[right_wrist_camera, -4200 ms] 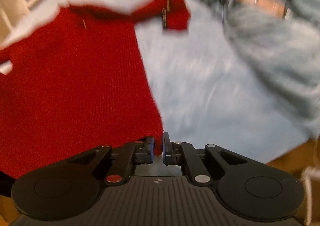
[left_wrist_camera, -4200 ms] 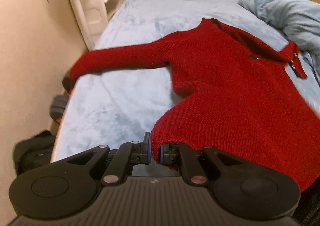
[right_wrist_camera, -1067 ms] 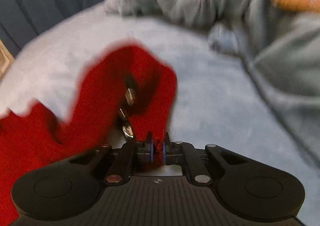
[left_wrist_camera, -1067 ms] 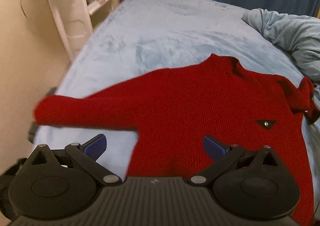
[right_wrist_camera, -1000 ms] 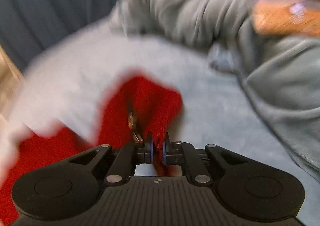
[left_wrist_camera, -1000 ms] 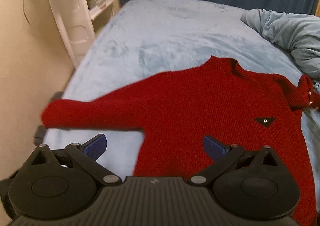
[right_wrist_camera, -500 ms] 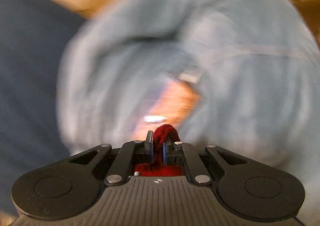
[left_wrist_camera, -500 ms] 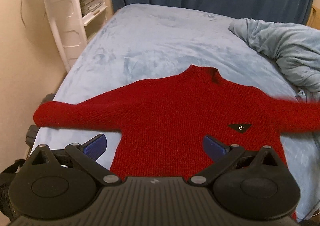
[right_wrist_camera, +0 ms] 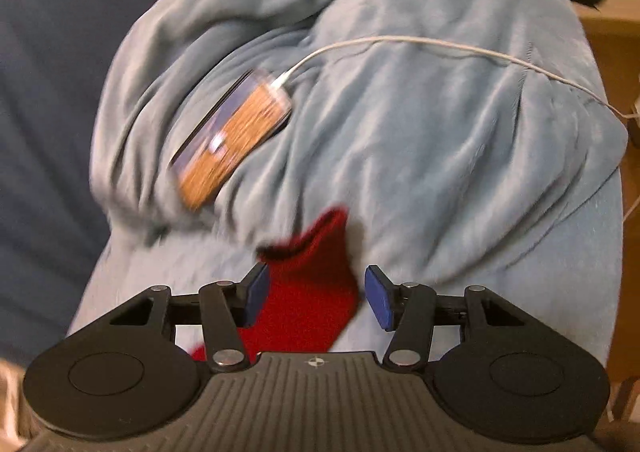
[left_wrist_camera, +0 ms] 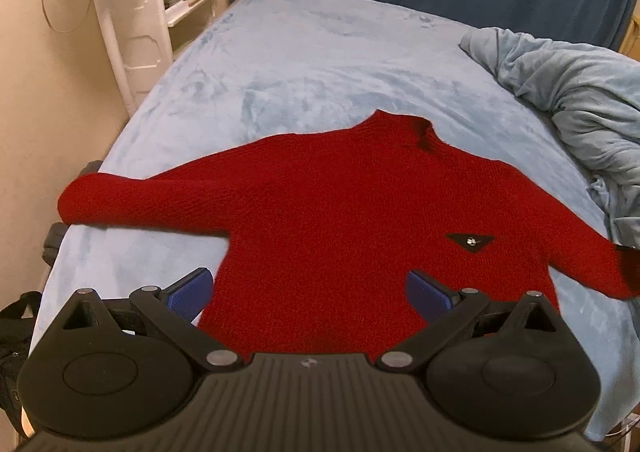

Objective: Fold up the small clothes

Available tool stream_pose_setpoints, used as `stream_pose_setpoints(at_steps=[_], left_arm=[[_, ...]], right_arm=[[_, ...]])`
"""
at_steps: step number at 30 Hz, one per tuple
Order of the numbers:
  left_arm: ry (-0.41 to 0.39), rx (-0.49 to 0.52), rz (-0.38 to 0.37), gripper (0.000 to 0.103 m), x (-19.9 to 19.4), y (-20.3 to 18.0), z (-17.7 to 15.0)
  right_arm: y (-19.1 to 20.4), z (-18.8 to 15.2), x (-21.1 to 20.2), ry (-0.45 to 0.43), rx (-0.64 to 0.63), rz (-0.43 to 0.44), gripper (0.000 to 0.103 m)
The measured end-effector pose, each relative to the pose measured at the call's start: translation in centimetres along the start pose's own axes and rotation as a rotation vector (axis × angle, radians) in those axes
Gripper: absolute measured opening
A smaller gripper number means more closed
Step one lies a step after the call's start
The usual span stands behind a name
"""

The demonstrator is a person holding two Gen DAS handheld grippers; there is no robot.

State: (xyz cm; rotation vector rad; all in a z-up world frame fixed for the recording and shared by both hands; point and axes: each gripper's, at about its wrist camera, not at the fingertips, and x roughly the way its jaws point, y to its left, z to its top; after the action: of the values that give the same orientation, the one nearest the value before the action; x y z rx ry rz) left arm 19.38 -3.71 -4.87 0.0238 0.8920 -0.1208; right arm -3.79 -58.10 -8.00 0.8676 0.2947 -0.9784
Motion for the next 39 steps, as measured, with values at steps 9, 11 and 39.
stream_pose_setpoints(at_steps=[9, 11, 39], left_arm=[[-0.027, -0.02, 0.041, 0.103, -3.4, 2.6, -2.3], [-0.018, -0.028, 0.075, 0.103, -4.0, 3.9, -3.3], [-0.068, -0.806, 0.103, 0.102, 5.1, 32.3, -2.4]], right_arm=[[7.2, -13.0, -9.2, 0.108, -0.496, 0.113, 0.066], [9.0, -15.6, -11.5, 0.116, -0.571, 0.135, 0.069], [16.4, -29.1, -16.9, 0.278, -0.938, 0.106, 0.071]])
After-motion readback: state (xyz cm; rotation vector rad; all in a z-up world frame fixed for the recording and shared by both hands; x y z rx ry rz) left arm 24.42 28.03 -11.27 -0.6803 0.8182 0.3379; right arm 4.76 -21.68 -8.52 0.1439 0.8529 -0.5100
